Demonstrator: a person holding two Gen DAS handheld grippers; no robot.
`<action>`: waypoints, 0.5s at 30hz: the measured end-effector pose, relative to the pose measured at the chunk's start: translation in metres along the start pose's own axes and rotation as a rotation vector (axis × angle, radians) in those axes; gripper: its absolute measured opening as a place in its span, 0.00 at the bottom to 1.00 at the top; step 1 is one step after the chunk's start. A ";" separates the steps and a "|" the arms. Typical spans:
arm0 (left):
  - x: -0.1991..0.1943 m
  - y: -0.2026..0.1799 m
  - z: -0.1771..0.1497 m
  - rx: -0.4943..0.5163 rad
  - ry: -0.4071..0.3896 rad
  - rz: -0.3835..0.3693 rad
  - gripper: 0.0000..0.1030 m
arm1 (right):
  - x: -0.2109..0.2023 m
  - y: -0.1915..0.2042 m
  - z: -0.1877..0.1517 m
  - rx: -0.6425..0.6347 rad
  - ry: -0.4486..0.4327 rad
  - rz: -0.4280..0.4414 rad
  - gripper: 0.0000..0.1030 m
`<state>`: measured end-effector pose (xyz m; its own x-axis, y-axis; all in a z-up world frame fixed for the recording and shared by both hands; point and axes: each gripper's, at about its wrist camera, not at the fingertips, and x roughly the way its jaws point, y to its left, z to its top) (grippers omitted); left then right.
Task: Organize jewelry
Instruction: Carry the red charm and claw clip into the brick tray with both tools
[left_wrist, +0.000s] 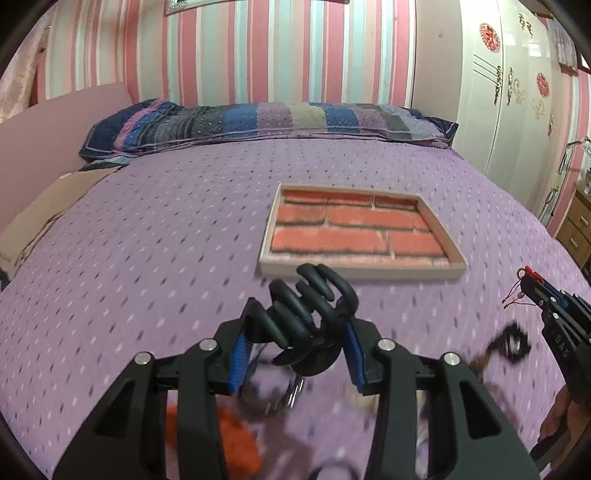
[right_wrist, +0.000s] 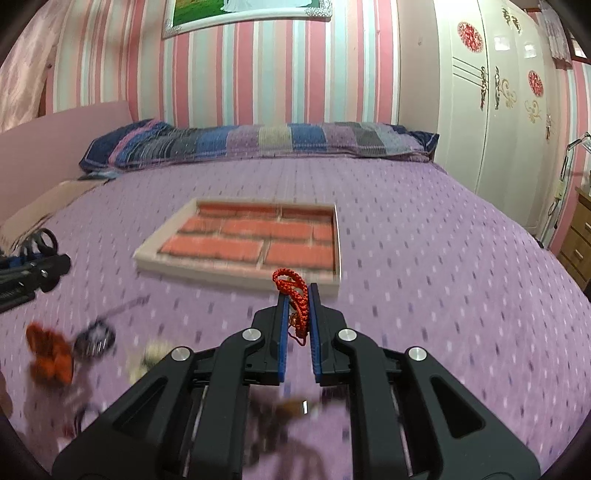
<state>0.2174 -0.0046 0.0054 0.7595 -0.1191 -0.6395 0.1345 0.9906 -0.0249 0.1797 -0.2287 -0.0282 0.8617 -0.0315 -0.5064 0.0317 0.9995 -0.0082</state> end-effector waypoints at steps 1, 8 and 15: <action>0.010 -0.002 0.011 0.000 0.008 -0.007 0.42 | 0.009 0.000 0.011 -0.003 -0.007 -0.004 0.10; 0.083 -0.019 0.081 0.011 0.059 -0.021 0.42 | 0.097 -0.004 0.071 0.013 0.039 0.003 0.10; 0.174 -0.029 0.137 0.028 0.121 -0.024 0.42 | 0.194 -0.008 0.108 0.007 0.105 -0.035 0.10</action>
<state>0.4332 -0.0635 0.0003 0.6736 -0.1319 -0.7273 0.1705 0.9851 -0.0208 0.4012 -0.2438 -0.0328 0.8023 -0.0646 -0.5934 0.0644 0.9977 -0.0217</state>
